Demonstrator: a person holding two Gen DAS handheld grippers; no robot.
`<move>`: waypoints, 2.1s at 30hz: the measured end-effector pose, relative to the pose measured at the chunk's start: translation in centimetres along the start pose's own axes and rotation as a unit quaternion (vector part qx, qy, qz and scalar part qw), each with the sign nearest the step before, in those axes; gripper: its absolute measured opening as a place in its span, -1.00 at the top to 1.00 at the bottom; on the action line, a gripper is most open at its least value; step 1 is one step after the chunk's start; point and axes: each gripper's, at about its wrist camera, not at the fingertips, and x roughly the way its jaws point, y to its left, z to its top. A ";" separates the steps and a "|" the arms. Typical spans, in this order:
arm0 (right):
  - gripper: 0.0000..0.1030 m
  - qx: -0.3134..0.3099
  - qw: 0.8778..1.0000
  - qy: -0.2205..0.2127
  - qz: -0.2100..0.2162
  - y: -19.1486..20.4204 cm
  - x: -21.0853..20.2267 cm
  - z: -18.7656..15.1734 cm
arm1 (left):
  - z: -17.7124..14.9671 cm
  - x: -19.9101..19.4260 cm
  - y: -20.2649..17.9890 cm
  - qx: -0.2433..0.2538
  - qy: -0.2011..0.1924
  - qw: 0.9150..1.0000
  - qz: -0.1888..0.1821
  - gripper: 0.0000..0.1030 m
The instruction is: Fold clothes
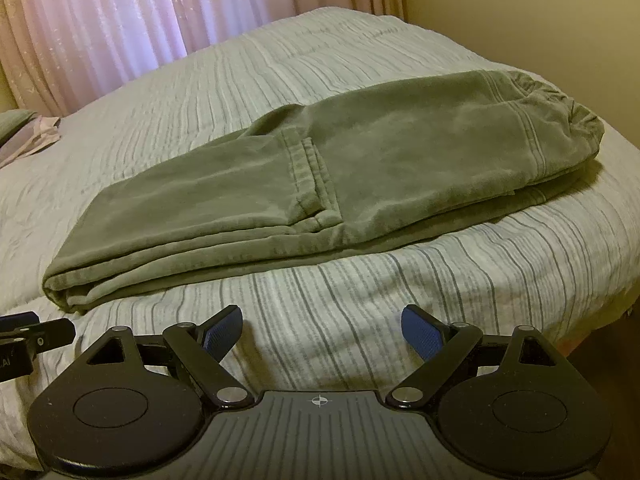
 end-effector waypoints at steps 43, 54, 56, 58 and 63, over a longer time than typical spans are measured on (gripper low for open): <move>0.38 0.409 0.875 -0.188 0.181 -28.8 4.9 4.1 | 3.5 4.4 2.7 -0.059 -0.057 0.991 -0.104 0.09; 0.75 0.144 0.962 -0.230 -0.001 -14.6 -1.6 11.6 | 3.7 2.6 5.6 -0.109 -0.088 0.983 -0.116 0.23; 0.75 0.044 0.966 -0.255 -0.017 -9.3 -2.9 12.9 | 3.6 2.0 6.8 -0.124 -0.095 0.981 -0.112 0.23; 0.75 -0.066 0.957 -0.283 -0.015 -3.3 -3.9 12.8 | 3.3 1.4 8.2 -0.144 -0.099 0.979 -0.109 0.23; 0.75 -0.312 0.895 -0.318 0.036 9.7 -4.7 8.1 | 1.1 0.9 12.0 -0.193 -0.094 0.972 -0.092 0.24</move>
